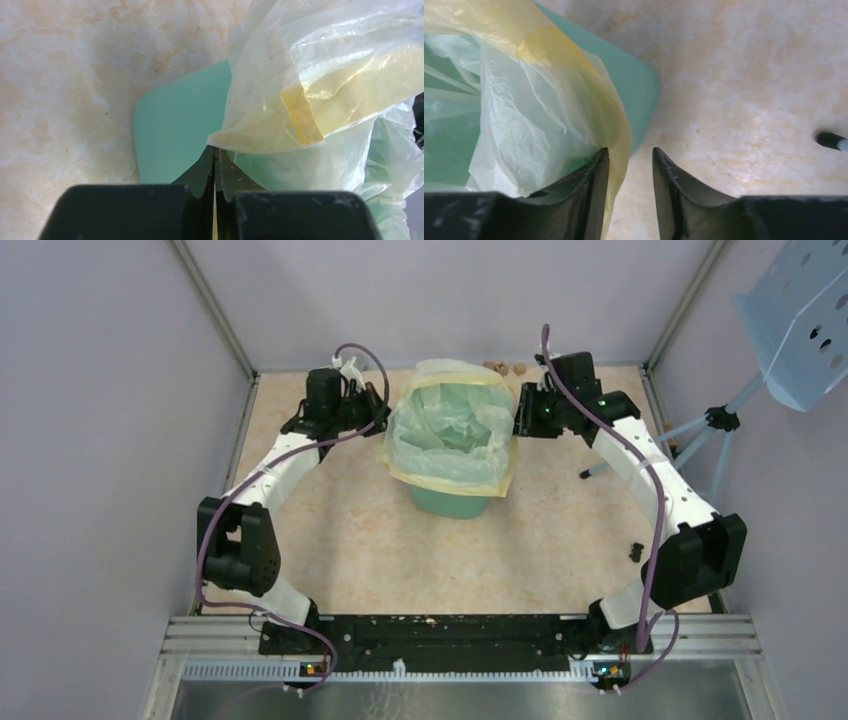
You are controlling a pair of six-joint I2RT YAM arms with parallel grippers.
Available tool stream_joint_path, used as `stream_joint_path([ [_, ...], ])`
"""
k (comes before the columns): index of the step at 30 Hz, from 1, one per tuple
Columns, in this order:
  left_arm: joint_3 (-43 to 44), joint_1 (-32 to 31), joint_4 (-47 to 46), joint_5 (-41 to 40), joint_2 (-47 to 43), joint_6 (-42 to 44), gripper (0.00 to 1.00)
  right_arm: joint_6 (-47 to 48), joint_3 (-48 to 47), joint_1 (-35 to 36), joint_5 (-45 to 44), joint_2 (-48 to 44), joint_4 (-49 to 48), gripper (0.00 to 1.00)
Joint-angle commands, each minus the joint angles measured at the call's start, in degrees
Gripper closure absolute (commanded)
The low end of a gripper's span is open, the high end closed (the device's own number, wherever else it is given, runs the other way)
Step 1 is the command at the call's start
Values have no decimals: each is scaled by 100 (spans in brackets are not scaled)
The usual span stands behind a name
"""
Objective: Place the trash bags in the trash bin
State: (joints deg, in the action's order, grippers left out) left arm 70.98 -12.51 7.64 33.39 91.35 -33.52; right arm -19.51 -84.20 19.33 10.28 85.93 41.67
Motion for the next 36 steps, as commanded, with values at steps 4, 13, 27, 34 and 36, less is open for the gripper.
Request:
stream_joint_path([
  [4,310,65,-1,-486,-299,39,100,555,-881,-79,-1299,-197,164,52],
  [13,362,65,-56,-534,-469,7,100,1504,-1661,-72,436,-23,-837,39],
  [27,127,74,-78,-944,-1015,-229,100,3834,-1755,844,818,894,-2040,32],
  [34,180,74,-94,-1032,-1023,-146,100,4502,-1458,1308,453,842,-2408,29],
  [36,231,82,-115,-1065,-1002,-94,100,4502,-1496,1364,216,934,-2397,31],
])
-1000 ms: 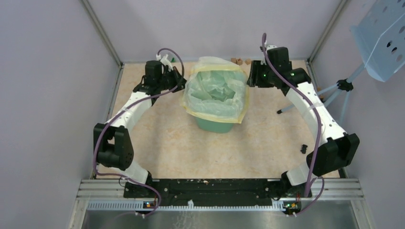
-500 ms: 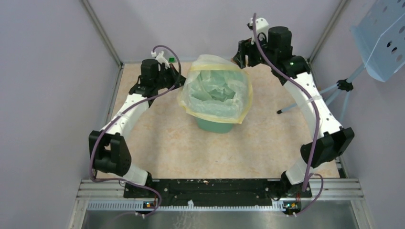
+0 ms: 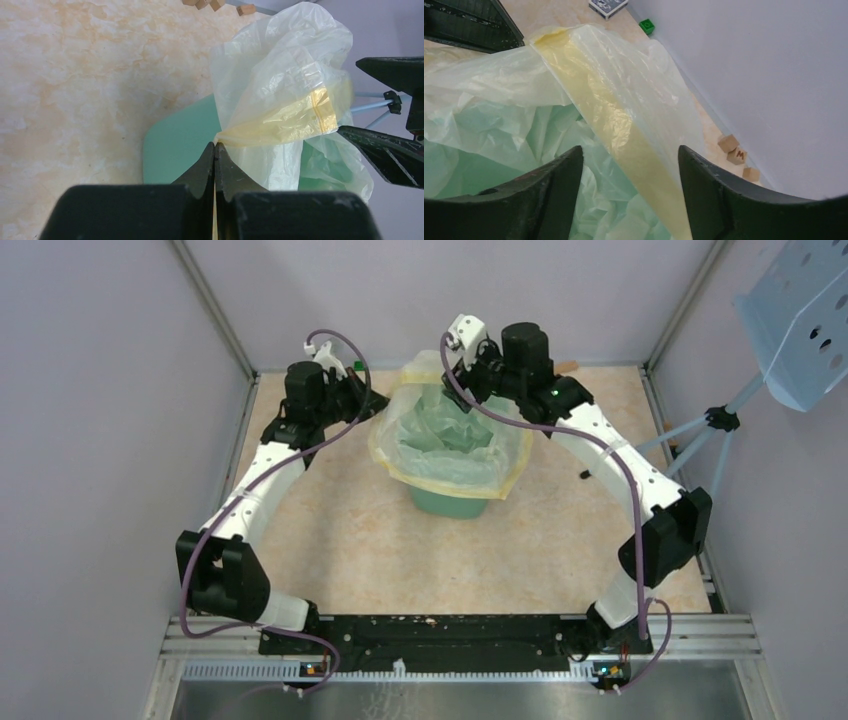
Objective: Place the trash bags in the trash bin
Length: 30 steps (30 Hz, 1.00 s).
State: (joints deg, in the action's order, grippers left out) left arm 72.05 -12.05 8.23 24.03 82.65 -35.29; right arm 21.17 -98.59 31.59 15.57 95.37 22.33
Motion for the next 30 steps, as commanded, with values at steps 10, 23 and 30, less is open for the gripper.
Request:
stream_joint_path([
  [10,352,76,-261,-362,264,258,100,-488,-821,134,-1128,549,-455,100],
  [23,659,80,-629,-123,1268,-151,100,-1937,-2752,-566,-462,2031,678,100],
  [30,659,80,-351,155,1532,-147,100,-3253,-3262,-1247,1135,2771,1364,100],
])
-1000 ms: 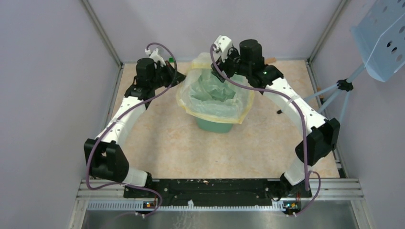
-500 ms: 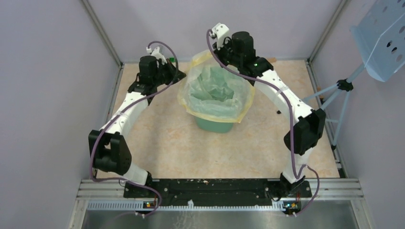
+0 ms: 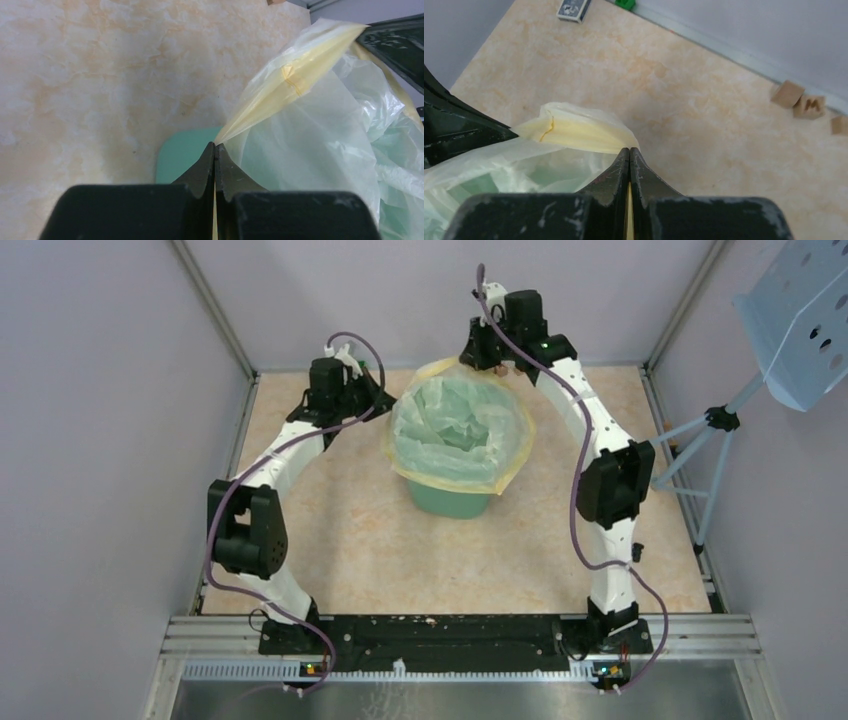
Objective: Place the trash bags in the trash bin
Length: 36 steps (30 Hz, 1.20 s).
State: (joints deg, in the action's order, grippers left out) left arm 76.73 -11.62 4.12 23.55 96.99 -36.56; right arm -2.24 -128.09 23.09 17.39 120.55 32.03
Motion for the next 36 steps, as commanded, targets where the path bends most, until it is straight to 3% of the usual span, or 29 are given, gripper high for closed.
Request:
stream_joint_path([
  [1,190,37,103,250,133,-26,100,-1075,-286,-473,1128,308,381,100],
  [15,29,37,319,561,464,215,100,-1868,500,-613,1518,623,264,100],
  [22,-134,37,295,576,430,356,100,-2002,295,-642,472,478,462,100],
  [25,-101,58,430,489,304,430,100,-2116,64,-780,195,348,647,75],
  [28,-95,125,610,366,63,463,96,-2204,203,-895,41,-85,785,56],
  [32,-125,239,883,-46,-381,508,76,-2413,1335,-932,-228,-1105,376,38],
  [36,-140,370,1176,-414,-834,448,58,-2628,2608,-1000,-441,-2182,-241,32],
])
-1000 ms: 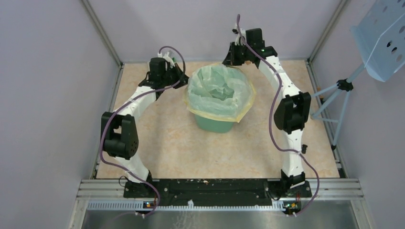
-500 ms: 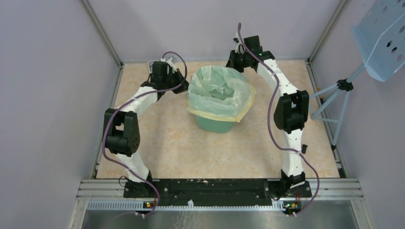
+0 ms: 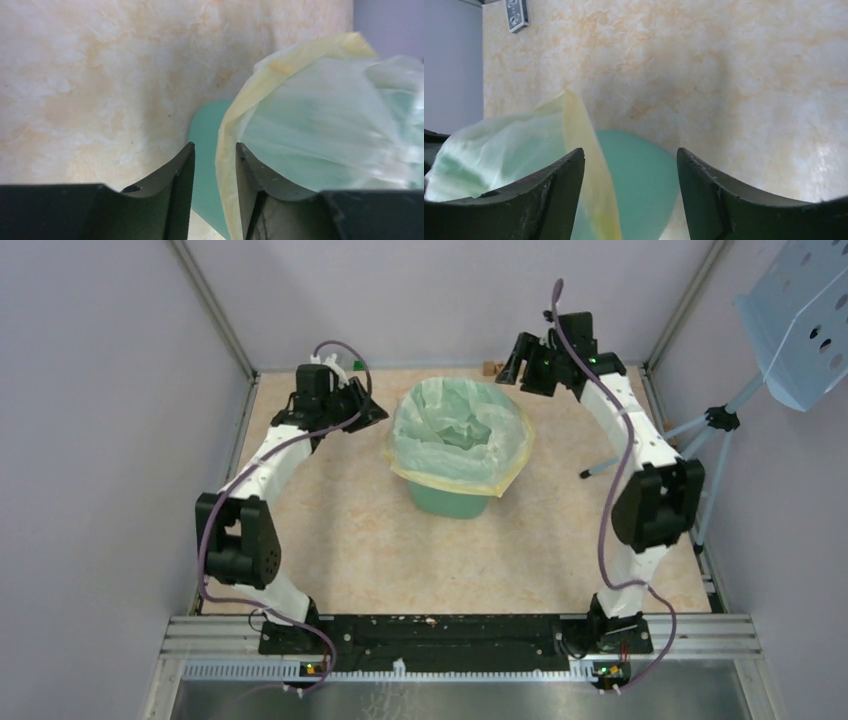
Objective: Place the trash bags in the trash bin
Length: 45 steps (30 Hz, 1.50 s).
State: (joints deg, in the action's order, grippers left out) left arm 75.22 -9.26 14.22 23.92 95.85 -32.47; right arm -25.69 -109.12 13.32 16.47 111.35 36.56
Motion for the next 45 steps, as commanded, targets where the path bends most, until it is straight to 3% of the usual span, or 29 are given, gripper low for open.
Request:
stream_joint_path([
  [1,12,165,251,-493,-810,6,55,-288,925,-49,-366,-1452,-737,32],
  [5,-44,287,626,-583,-1213,-161,38,-270,1568,-144,-360,-2166,-737,31],
  [8,-281,389,721,-207,-1538,-415,27,-273,2029,-187,-151,-2690,-729,32],
  [14,-1062,425,638,599,-2118,-1278,24,-378,2983,-200,230,-3465,-716,39],
  [21,-1708,426,290,1196,-2434,-1870,30,-410,3420,-216,276,-3878,-513,44],
  [30,-1970,425,259,1730,-2364,-2128,47,-392,3249,-223,-153,-3764,252,56],
  [33,-2086,425,239,1709,-2444,-2160,65,-439,3283,-225,-53,-3743,132,72],
  [35,-2175,425,142,1704,-2474,-2231,71,-532,3330,-227,73,-3712,49,87],
  [38,-2266,425,-12,1721,-2423,-2314,72,-657,3410,-227,325,-3642,-69,99],
  [45,-2267,425,-311,1893,-2281,-2347,67,-537,3516,-226,599,-3623,46,100],
])
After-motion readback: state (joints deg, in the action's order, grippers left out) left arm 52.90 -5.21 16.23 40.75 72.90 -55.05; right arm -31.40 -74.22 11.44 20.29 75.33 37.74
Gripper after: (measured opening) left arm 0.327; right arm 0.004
